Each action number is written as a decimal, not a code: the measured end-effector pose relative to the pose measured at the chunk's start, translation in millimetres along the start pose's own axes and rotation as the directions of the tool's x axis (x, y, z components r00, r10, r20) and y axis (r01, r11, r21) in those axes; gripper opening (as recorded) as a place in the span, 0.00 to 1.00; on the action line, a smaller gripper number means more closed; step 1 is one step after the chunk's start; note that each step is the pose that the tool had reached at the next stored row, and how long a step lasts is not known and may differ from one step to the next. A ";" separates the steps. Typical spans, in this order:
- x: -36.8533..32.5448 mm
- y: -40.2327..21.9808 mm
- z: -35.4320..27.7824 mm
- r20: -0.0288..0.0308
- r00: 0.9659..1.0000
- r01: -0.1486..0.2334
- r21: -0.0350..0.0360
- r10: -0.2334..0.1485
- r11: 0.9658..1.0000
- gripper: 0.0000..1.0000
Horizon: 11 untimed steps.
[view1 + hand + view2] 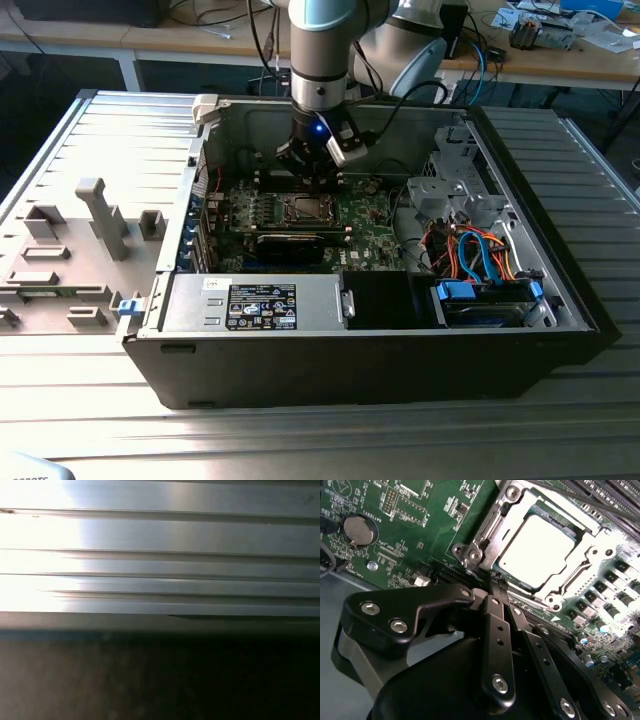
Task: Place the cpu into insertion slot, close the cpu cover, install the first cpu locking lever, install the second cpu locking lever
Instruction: 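Install the first cpu locking lever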
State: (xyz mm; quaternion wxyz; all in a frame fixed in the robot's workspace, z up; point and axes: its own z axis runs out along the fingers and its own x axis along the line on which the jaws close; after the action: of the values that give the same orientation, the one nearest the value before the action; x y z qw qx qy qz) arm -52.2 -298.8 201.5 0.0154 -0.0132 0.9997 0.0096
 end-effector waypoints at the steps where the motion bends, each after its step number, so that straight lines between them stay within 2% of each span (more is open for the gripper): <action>1: 0.0 0.5 -0.9 0.000 1.000 0.000 -0.001 0.000 1.000 0.11; 5: -0.3 0.6 -10.4 0.000 1.000 0.001 0.000 -0.001 1.000 0.11; 7: -0.2 -1.4 -10.9 0.000 1.000 0.001 0.000 -0.001 1.000 0.11; 11: 0.0 -12.7 -11.1 0.000 1.000 0.001 0.000 -0.001 1.000 0.11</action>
State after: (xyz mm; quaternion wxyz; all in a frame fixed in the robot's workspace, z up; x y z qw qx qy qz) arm -52.3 -311.8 212.4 0.0154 -0.0134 0.9997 0.0096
